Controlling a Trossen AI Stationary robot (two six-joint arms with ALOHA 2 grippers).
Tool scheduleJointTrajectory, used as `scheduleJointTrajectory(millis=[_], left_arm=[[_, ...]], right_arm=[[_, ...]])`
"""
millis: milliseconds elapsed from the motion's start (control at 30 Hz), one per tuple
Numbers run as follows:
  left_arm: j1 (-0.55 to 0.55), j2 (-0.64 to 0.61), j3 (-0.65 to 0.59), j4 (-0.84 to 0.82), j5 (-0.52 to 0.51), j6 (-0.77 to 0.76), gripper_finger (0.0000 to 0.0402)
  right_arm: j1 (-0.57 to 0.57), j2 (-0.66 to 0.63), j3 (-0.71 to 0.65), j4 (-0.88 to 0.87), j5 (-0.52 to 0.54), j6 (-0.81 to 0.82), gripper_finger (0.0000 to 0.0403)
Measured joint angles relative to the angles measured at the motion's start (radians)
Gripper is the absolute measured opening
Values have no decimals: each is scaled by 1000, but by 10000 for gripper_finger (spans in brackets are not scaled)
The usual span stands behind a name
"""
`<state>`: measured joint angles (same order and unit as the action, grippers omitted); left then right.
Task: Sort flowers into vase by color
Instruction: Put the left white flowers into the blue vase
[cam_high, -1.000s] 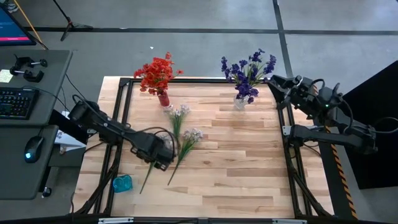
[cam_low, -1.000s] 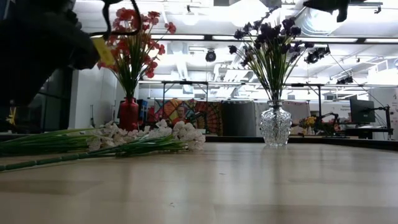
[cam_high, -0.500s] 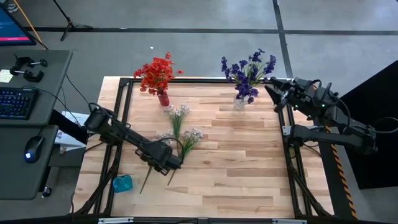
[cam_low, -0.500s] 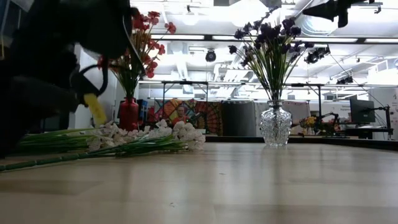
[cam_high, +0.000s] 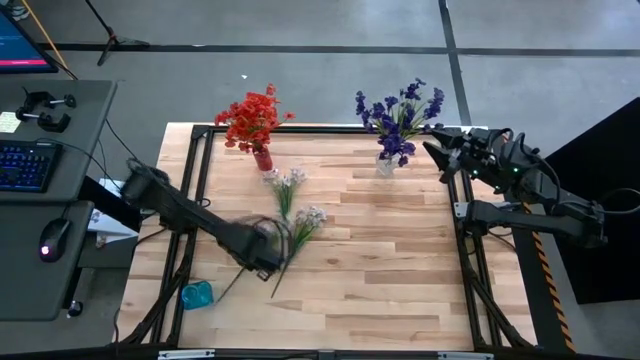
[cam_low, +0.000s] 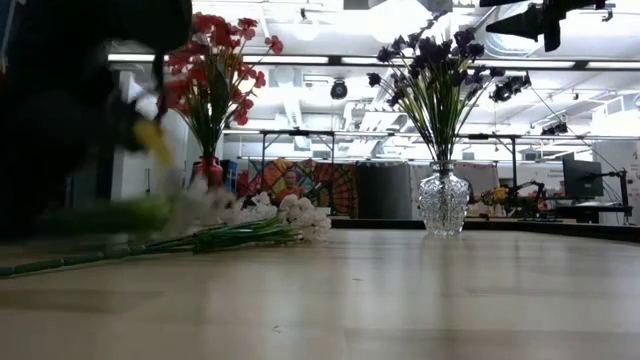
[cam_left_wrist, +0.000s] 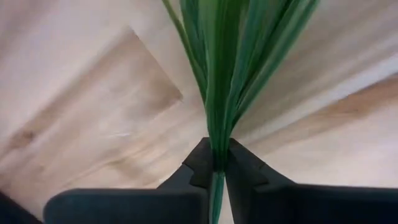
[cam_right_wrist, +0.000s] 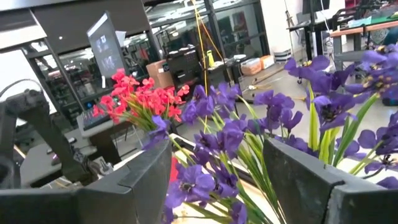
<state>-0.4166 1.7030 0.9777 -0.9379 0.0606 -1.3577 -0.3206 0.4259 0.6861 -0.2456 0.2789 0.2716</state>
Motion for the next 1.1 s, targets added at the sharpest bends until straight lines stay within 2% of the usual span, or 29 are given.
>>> scheduleJointTrajectory(millis=[100,200,300,400,467,500,567,667,767,967,1033,1100], left_arm=[[4,-133,33,24,-114,-20,5],[-1,-267,78,11,-287,-25,5],[-44,-408,140,36,-558,-26,3],[-152,-507,154,115,-880,10,2],[-236,-540,154,189,-1039,76,2],[-274,-547,154,222,-1086,117,2],[-343,-545,155,288,-1108,203,1],[-431,-530,154,326,-1064,269,1],[-509,-532,154,332,-1073,262,1],[-632,-552,154,320,-1274,242,1],[-655,-560,154,287,-1279,226,1],[-670,-578,154,257,-1233,213,1]], right_arm=[[0,0,0,-12,0,1,243],[0,0,0,-17,0,1,243],[0,0,0,-17,-1,1,243],[0,0,0,-17,-1,1,243],[0,0,0,-18,-1,1,243],[0,0,0,-19,-1,1,243],[0,0,0,-20,-1,1,243],[0,0,0,-20,-1,20,243],[0,0,0,-20,-1,46,243],[0,1,0,-20,-2,153,243],[0,3,0,-20,-5,188,243],[0,6,0,-20,-24,218,243]])
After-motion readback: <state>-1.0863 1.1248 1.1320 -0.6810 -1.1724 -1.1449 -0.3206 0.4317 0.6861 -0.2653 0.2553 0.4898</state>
